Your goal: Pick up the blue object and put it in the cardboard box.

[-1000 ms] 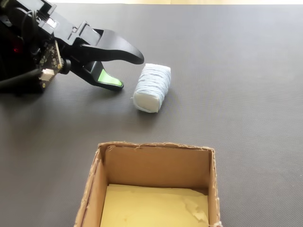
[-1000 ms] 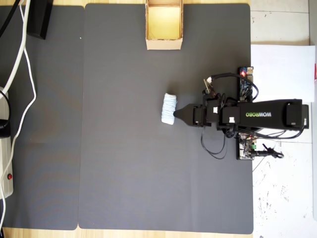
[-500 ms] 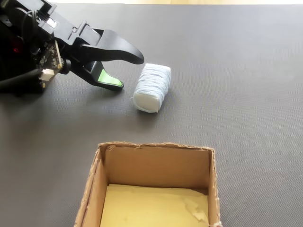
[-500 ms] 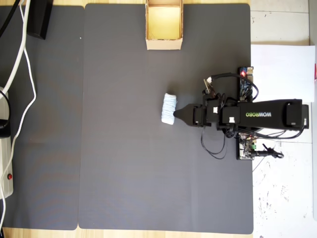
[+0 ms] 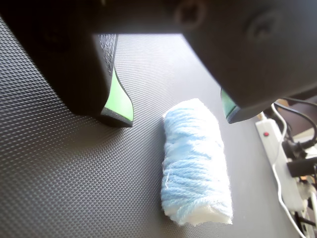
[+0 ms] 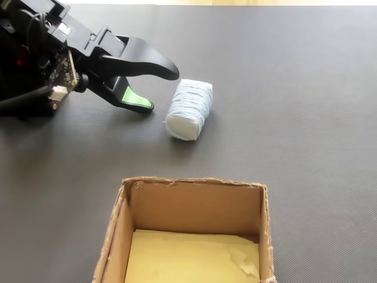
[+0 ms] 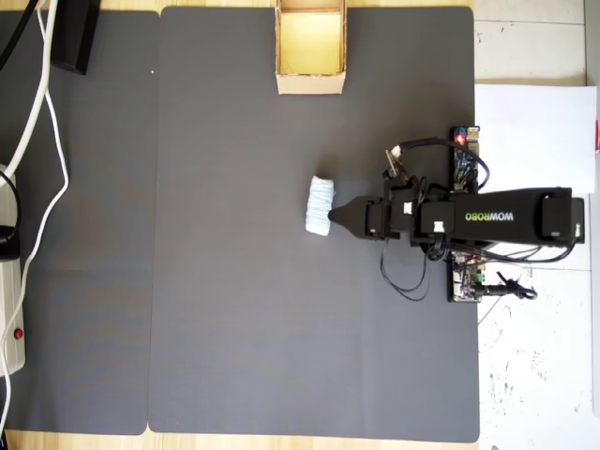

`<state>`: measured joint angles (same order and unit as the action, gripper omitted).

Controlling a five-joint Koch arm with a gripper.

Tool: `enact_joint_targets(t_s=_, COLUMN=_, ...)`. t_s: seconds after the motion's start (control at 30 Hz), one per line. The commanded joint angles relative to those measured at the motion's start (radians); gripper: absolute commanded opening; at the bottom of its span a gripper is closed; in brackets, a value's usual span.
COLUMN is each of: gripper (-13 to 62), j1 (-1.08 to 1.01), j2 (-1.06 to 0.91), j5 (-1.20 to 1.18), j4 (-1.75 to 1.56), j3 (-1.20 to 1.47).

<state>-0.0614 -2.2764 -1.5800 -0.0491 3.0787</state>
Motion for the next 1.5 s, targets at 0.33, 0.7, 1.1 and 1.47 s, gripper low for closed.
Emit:
enact_joint_targets(t_s=0.33, gripper=35.1, j1=0.008, j2=-0.094, j5=-0.015, j4=0.107, j3=0.04)
enact_joint_targets(t_s=0.7, gripper=34.7, j1=-0.003, j2=-0.094, j5=0.009, j4=-0.173, j3=0.038)
enact_joint_targets(t_s=1.1, gripper=33.1, j1=-0.044, j2=-0.084, j5=0.074, j4=-0.037, j3=-0.146)
enact_joint_targets(t_s=1.47, gripper=33.0, j1=-0.044, j2=0.184, j5=0.086, j4=0.517, j3=-0.558)
